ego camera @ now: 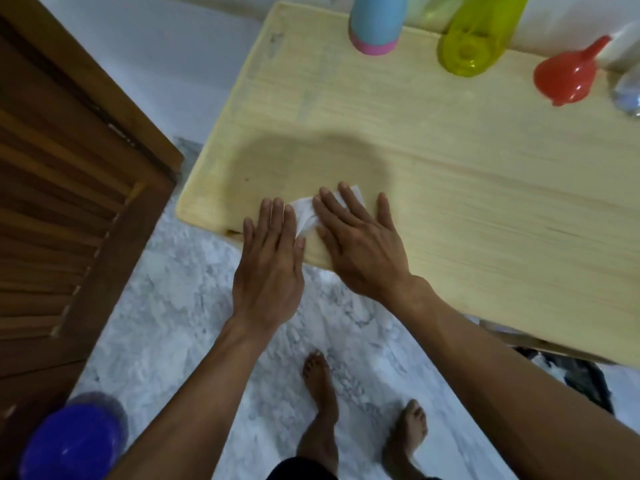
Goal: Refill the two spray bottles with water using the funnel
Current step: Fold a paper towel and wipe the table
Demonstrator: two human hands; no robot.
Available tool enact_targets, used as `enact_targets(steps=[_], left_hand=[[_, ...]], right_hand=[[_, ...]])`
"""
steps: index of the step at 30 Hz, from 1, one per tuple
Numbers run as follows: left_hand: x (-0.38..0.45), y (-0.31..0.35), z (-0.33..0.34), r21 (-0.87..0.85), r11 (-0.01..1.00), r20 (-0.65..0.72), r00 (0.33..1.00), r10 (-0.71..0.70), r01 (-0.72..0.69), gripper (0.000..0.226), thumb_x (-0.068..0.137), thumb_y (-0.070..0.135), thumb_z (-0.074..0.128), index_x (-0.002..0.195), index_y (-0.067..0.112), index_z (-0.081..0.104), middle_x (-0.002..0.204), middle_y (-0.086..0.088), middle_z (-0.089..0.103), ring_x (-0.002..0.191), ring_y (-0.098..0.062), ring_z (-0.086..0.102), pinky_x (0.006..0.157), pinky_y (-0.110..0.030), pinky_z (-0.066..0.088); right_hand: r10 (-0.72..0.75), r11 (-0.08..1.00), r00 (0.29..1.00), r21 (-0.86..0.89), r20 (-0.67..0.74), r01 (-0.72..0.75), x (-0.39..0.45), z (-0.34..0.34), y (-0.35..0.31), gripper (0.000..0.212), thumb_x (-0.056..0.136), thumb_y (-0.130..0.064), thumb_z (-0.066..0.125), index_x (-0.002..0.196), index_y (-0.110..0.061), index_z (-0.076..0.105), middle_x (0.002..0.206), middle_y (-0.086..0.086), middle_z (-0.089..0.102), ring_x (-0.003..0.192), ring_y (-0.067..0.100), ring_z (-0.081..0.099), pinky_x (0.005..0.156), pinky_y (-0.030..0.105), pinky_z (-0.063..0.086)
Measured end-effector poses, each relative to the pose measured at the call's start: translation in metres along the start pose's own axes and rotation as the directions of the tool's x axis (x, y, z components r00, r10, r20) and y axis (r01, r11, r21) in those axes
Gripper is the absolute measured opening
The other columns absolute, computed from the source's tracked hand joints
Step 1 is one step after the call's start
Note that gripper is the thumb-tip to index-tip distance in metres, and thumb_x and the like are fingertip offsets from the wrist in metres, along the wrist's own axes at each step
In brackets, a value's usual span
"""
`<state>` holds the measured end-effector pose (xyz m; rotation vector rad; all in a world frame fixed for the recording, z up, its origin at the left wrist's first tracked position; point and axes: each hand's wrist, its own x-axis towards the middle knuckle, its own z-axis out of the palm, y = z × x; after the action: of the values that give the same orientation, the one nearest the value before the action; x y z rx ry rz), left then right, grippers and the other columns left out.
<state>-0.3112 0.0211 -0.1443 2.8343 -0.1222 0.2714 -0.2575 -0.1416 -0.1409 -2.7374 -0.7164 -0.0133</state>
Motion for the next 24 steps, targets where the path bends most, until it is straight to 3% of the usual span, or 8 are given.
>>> enact_targets(steps=[8,15,24], left_hand=[[-0.025,0.099,0.03,-0.058,0.998,-0.021,0.999,-0.036,0.035,0.051,0.107,0.022,0.024,0.148,-0.007,0.035,0.157,-0.025,0.031,0.151,-0.035,0.02,0.122,-0.054,0.016],[-0.038,0.204,0.059,-0.079,0.997,-0.038,0.999,-0.013,0.01,0.05,0.107,0.023,0.026,0.147,-0.005,0.038,0.156,-0.023,0.034,0.15,-0.034,0.023,0.122,-0.055,0.016],[-0.054,0.298,0.081,-0.076,0.995,0.01,0.998,0.059,-0.058,0.05,0.107,0.023,0.027,0.148,-0.004,0.038,0.156,-0.022,0.035,0.151,-0.032,0.022,0.123,-0.052,0.011]], right_hand=[[-0.124,0.991,0.992,-0.05,0.031,0.126,-0.057,-0.032,0.08,0.05,0.107,-0.038,0.029,0.153,-0.021,0.041,0.159,-0.006,0.039,0.151,0.015,0.03,0.121,0.06,0.012],[-0.089,0.991,0.995,-0.091,0.046,0.093,-0.126,-0.067,0.152,0.054,0.107,-0.04,0.022,0.155,-0.02,0.037,0.161,-0.005,0.035,0.151,0.014,0.026,0.121,0.062,0.012],[-0.048,0.981,0.998,-0.187,-0.031,0.042,-0.204,-0.09,0.21,0.052,0.107,-0.036,0.025,0.153,-0.017,0.041,0.159,0.0,0.041,0.148,0.019,0.035,0.118,0.065,0.015]])
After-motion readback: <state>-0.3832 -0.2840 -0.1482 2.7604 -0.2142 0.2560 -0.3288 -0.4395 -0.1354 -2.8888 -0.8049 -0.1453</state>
